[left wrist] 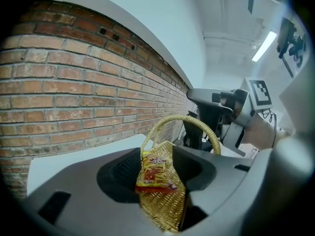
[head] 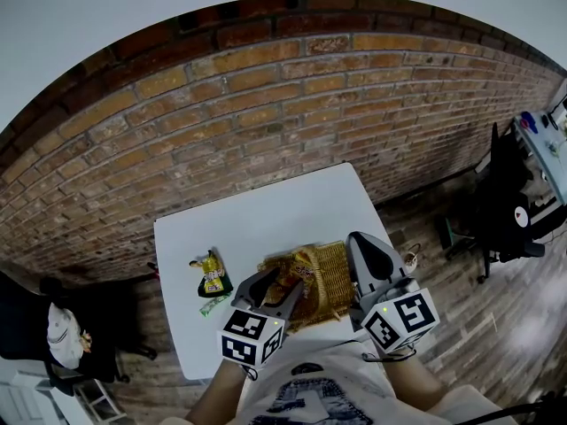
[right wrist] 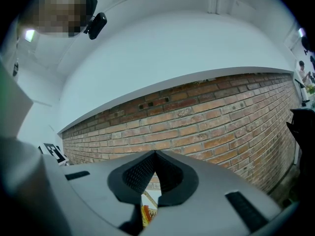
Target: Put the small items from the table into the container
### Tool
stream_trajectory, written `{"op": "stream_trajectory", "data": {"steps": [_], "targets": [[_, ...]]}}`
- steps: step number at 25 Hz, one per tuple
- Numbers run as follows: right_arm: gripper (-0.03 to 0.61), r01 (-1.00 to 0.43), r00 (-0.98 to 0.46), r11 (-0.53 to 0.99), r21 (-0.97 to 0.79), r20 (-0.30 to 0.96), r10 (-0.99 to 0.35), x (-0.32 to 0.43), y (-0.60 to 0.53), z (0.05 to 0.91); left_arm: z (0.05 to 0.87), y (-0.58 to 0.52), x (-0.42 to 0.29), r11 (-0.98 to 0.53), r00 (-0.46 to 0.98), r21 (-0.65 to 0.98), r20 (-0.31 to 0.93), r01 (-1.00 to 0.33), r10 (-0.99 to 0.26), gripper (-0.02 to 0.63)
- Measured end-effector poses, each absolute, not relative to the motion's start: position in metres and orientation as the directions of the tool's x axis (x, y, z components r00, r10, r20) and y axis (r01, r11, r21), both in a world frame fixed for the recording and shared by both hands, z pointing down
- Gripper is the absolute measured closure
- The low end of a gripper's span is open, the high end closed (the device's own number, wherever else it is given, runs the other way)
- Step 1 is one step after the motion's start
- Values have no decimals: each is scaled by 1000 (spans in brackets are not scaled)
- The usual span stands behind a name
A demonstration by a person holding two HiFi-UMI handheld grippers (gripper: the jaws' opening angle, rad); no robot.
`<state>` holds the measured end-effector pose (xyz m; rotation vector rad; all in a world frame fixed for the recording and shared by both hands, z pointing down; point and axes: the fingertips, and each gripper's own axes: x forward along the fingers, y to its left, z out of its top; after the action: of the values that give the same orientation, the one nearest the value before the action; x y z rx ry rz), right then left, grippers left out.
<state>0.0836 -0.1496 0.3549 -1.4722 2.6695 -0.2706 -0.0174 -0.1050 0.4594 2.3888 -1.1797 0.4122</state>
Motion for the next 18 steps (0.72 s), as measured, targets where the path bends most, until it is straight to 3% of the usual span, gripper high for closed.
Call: {"op": "stream_trajectory", "data": {"steps": [13,18], "targets": [[560,-801,-578,564,-200,12,-816,78,-141,357,436,-104,-44,-470,497,175,413,-865,-763,377],[560,-776,-611,600,-195,-4,-791,77,-139,352,421,-104,-47,-431,452,145,386,-891,-804,408]]}}
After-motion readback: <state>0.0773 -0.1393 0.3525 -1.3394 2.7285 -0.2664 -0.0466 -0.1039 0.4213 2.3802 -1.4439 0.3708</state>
